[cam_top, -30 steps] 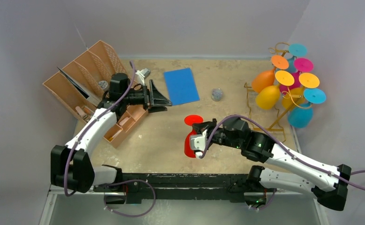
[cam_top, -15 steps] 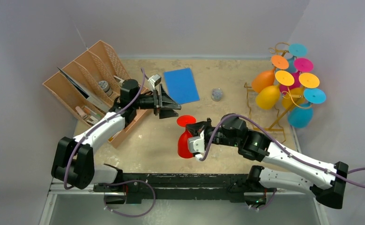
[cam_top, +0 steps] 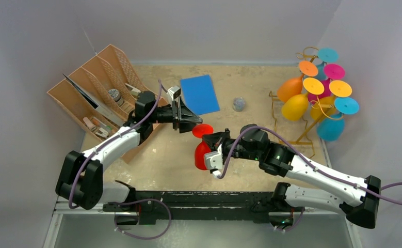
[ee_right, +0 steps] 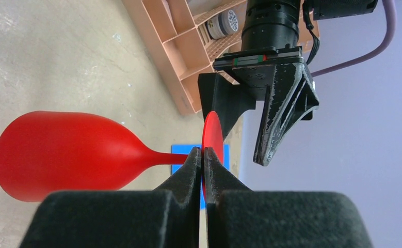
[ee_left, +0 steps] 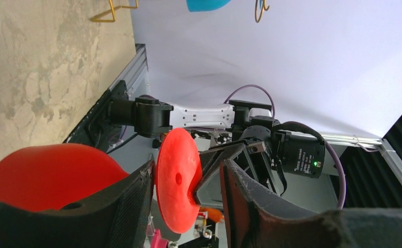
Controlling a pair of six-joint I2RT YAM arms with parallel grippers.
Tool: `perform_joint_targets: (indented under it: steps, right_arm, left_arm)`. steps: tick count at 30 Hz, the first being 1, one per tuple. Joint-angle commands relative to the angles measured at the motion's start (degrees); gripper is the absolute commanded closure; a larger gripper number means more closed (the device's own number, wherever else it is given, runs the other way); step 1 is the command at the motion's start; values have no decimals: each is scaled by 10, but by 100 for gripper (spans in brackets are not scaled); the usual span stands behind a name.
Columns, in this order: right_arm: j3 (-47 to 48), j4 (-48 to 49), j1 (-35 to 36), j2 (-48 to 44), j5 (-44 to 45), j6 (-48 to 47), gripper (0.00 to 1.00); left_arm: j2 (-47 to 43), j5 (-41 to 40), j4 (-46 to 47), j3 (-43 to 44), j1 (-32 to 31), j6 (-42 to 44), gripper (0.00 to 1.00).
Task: Take the wine glass off the wine glass rack
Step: Place the wine glass at the center of the board.
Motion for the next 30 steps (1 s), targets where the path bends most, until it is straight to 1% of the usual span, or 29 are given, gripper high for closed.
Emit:
perform_joint_targets:
  steps: [1,4,8,12,13,15,20,22,24,25,26,30]
  right_arm:
    - [17,32,4,-3,-7,-26,100]
    - [18,31,4,0,-6,-35,100]
    - [14,27,4,3,-8,-41,100]
    - [9,29,4,6,-8,-44,100]
    - [9,29,4,7,-6,-45,100]
    - [8,29,4,9,-5,-48,100]
    - [11,19,4,14,4,-59,100]
    - [11,13,4,16,8,-63,100]
    - [11,12,4,17,10,-66,100]
    - [10,12,4,17,10,-66,100]
    - [11,11,4,17,9,-65,100]
    - [12,8,4,17,9,-63,100]
  left_arm:
    - [-21,0,33,-14,-7,-33,52]
    - [-26,2,43,-13,-9,-42,53]
    - [-30,8,49,-13,-11,-49,62]
    - [-32,12,75,-20,-13,-64,74]
    - [-32,12,84,-23,-14,-70,76]
    - [-32,12,105,-26,-15,-79,76]
    - [-39,16,108,-26,-17,-73,85]
    - [-42,19,111,-24,-17,-69,86]
    - [-45,23,106,-20,-17,-60,91]
    - [-47,24,100,-18,-17,-55,98]
    - [-49,24,92,-15,-17,-48,100]
    - [-57,20,59,-5,-17,-19,100]
